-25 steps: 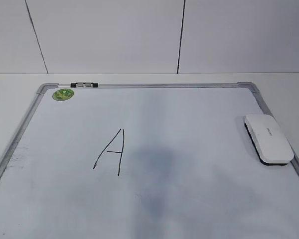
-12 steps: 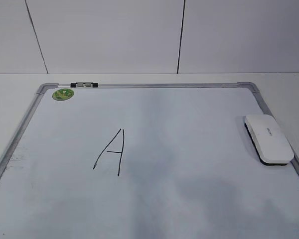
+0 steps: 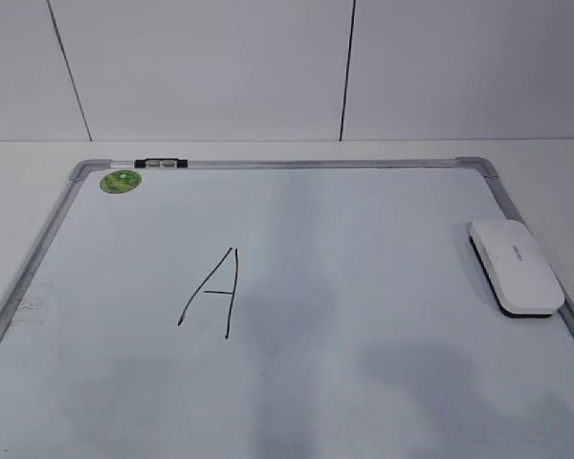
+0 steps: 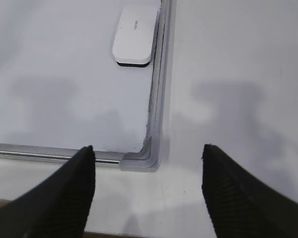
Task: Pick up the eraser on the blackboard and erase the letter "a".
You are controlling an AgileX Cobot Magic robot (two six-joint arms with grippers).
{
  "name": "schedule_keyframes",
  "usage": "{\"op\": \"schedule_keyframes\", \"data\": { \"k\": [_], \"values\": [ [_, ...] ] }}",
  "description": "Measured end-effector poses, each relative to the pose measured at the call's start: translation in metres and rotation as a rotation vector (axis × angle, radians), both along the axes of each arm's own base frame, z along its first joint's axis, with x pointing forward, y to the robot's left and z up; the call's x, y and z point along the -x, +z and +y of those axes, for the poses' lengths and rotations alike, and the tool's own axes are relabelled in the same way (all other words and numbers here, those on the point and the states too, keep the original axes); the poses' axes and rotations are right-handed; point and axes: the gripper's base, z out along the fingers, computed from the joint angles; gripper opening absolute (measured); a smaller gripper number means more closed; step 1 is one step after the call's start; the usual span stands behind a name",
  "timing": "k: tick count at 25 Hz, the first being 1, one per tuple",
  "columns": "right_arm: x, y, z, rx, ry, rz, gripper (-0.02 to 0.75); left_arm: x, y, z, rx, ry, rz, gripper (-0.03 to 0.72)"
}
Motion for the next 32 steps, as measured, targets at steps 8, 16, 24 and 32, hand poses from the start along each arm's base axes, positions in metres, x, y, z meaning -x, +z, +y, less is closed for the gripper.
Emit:
{"op": "schedule_keyframes", "data": {
  "k": [8,16,24,32],
  "values": [
    [-0.010,-0.003,0.002,0.011,0.009,-0.066,0.540,-0.002,0.001,0.000,0.001,0.001,-0.019,0.245],
    [-0.011,-0.003,0.002,0.018,0.006,-0.072,0.540,-0.002,0.001,0.000,0.001,0.001,-0.019,0.245],
    [-0.011,-0.003,0.001,0.021,0.007,-0.075,0.540,-0.002,0.001,0.000,-0.001,0.000,-0.019,0.245],
    [-0.011,-0.003,0.002,0.021,0.007,-0.074,0.540,0.000,0.000,0.000,0.000,0.000,-0.030,0.245]
  ]
}}
